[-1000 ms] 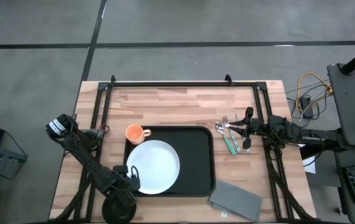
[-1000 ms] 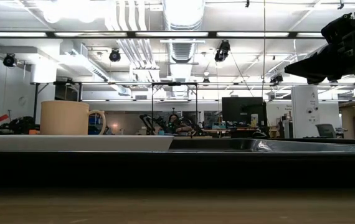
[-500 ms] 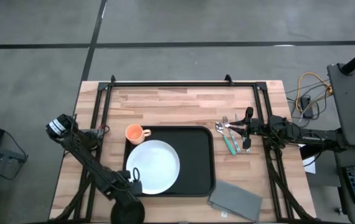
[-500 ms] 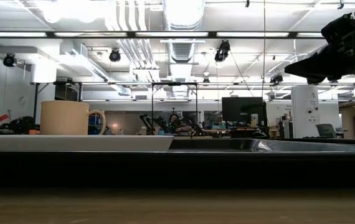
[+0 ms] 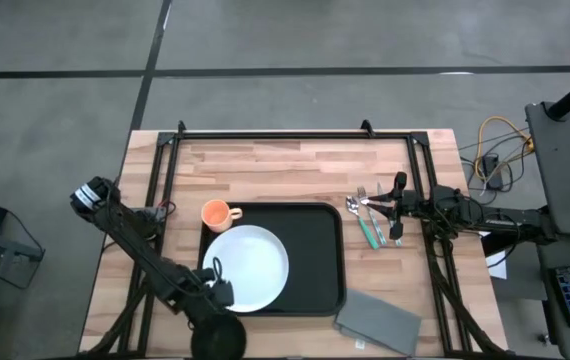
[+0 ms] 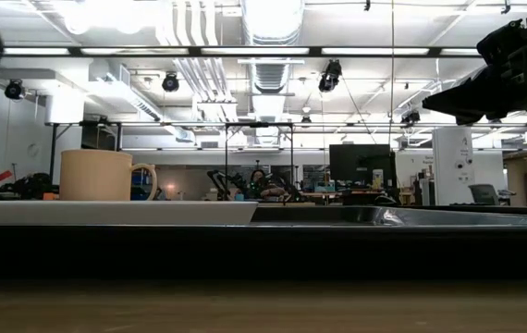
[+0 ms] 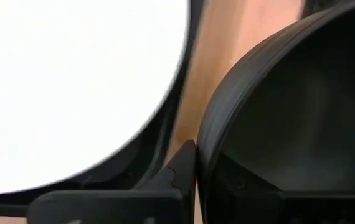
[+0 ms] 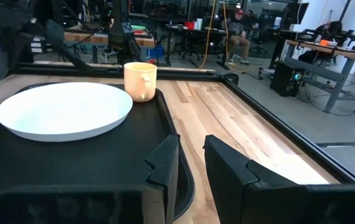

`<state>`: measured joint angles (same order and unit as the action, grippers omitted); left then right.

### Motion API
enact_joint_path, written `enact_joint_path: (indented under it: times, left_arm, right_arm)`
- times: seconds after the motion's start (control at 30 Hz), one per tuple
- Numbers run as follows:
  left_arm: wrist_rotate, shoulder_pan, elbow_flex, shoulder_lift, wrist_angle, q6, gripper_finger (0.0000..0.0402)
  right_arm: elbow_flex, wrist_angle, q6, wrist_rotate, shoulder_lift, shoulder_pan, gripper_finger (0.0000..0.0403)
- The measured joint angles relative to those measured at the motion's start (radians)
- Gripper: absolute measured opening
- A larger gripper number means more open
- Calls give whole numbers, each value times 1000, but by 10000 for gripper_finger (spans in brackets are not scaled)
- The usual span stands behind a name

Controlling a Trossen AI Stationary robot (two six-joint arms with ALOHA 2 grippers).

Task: Set up tray
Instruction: Put the black bowl on top of the white plate on the black tray

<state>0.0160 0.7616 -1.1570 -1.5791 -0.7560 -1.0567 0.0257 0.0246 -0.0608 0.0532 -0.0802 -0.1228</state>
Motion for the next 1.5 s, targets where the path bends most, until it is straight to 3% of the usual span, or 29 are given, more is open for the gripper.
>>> enact_joint_path:
  times: [0.37,0.97,1.5]
  left_arm:
    - [25,-157,-6,0,-24,-25,0]
    - [25,-375,-4,25,-145,168,0]
    - [24,-442,76,25,-153,232,0]
  right_arm:
    - [0,0,0,0,0,0,68]
    - [0,0,0,0,0,0,68]
    - [0,0,0,0,0,0,68]
